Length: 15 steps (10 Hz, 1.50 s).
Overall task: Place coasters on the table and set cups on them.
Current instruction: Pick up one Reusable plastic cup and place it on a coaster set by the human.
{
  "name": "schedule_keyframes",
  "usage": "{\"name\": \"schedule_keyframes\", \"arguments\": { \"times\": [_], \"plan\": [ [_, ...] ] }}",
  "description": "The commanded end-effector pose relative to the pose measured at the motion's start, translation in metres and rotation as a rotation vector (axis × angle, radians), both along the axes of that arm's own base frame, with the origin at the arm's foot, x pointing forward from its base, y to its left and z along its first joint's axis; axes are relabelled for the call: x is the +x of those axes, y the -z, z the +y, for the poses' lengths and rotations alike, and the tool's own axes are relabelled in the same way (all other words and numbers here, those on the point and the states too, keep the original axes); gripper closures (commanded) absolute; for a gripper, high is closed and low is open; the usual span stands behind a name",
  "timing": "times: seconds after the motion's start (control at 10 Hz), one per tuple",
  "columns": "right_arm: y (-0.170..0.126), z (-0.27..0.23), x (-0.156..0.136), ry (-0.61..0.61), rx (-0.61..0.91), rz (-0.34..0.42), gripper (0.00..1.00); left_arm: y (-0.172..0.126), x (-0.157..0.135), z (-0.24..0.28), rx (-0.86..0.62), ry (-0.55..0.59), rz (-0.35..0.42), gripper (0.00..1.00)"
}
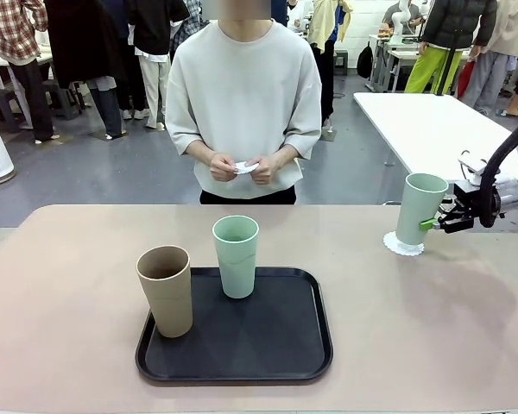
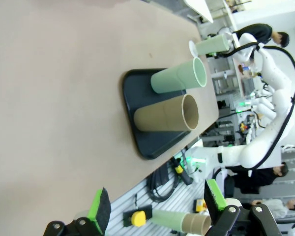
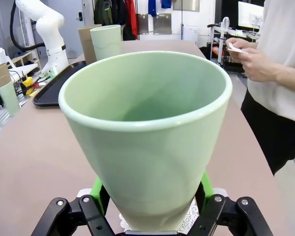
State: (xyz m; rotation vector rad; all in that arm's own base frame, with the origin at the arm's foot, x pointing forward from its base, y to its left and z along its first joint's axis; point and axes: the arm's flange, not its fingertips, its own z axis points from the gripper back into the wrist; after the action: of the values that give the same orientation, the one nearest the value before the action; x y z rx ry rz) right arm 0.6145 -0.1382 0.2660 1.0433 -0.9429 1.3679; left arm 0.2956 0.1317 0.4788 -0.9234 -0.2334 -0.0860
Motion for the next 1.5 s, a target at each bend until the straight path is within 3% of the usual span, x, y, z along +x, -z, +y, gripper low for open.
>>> {"name": "schedule_keyframes", "arguments": {
  "times": [0.0,0.6,0.7,1.4],
  "plan": [
    [0.004,0.000,0.013,0.013,-0.012,0.024,0.18,0.000,0.000,0.000,-0.007,-0.001,-0.011,0.00],
    [0.013,0.005,0.016,0.010,-0.011,0.076,0.18,0.000,0.000,0.000,-0.007,-0.001,-0.011,0.00],
    [0.012,0.005,0.016,0.007,-0.010,0.084,0.00,0.000,0.000,0.000,-0.007,-0.001,-0.011,0.00],
    [0.005,-0.015,0.018,0.052,-0.138,0.133,0.00,0.000,0.000,0.000,-0.007,-0.001,-0.011,0.00]
  ]
}}
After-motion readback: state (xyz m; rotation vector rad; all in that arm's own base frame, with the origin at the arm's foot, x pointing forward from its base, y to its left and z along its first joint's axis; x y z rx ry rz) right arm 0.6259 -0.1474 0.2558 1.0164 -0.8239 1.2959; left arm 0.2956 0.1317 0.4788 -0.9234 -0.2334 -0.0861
